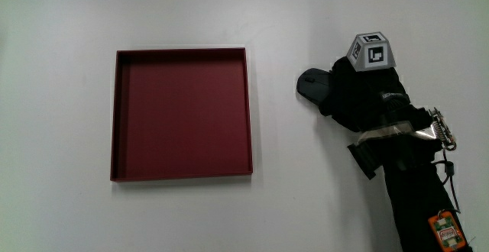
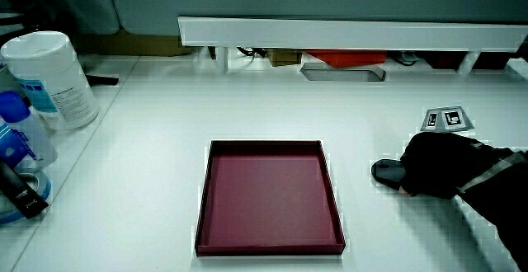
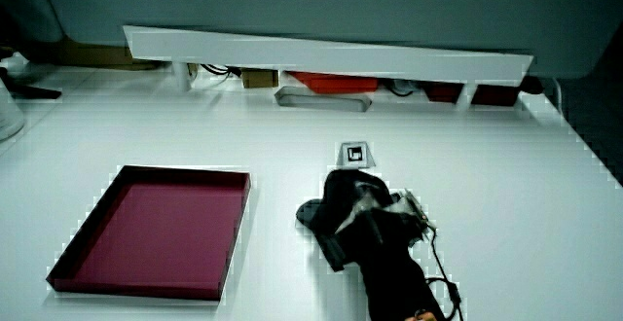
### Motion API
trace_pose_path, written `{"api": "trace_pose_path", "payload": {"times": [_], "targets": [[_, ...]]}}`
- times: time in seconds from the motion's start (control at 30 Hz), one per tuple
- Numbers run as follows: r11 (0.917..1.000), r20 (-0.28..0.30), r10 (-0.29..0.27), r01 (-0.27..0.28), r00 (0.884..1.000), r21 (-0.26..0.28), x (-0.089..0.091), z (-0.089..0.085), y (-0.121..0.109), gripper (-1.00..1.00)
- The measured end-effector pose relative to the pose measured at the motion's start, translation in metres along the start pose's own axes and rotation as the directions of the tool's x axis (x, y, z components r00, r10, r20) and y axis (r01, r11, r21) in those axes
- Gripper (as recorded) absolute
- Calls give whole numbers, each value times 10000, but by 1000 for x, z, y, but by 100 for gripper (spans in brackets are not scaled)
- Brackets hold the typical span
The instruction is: Place mouse on desk
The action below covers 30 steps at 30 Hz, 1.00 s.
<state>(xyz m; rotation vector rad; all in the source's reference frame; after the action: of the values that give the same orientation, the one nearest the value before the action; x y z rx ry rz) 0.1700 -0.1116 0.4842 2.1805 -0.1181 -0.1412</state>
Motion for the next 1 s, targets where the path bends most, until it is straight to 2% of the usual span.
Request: {"api": "trace_pose_path", "payload": {"times": [0.1,0.17,0.23,0.3,0.33,0.47,0.5,0.53,0.63,0.67,0.73,0.77,0.87,0.9,0.93,0.97,1.0], "targets": [[9999,-48,-54,53,10000,-150,0,-1,1,0],[9999,-55,98,-98,9999,-105,0,-1,-1,0],[10000,-28,-31,32,10000,53,0,-4,-1,0],[9999,-82,-32,31,10000,-146,0,-7,1,0],[9997,-73,-203,202,9998,-107,1,-8,1,-5],[9989,-117,-248,243,9996,-399,3,-9,3,-23],[9984,-188,-49,38,9998,-570,3,-9,2,-27],[9976,-136,-225,215,9997,-654,4,-10,3,-32],[9952,-251,-2,-22,9997,-976,5,-11,-2,-45],[9959,-72,-247,240,9997,-873,6,-10,-4,-50],[9988,-125,-201,196,9997,-452,4,-4,-14,-59],[9990,-160,70,-77,9998,-441,1,-1,-21,-64],[9983,80,436,-439,9990,392,-11,12,-49,-77],[9958,195,725,-735,9972,541,-16,15,-59,-82],[9918,298,855,-879,9959,924,-22,18,-70,-86],[9820,292,1501,-1525,9882,1117,-31,22,-85,-91],[9712,684,1683,-1773,9834,1592,-40,27,-100,-95]]}}
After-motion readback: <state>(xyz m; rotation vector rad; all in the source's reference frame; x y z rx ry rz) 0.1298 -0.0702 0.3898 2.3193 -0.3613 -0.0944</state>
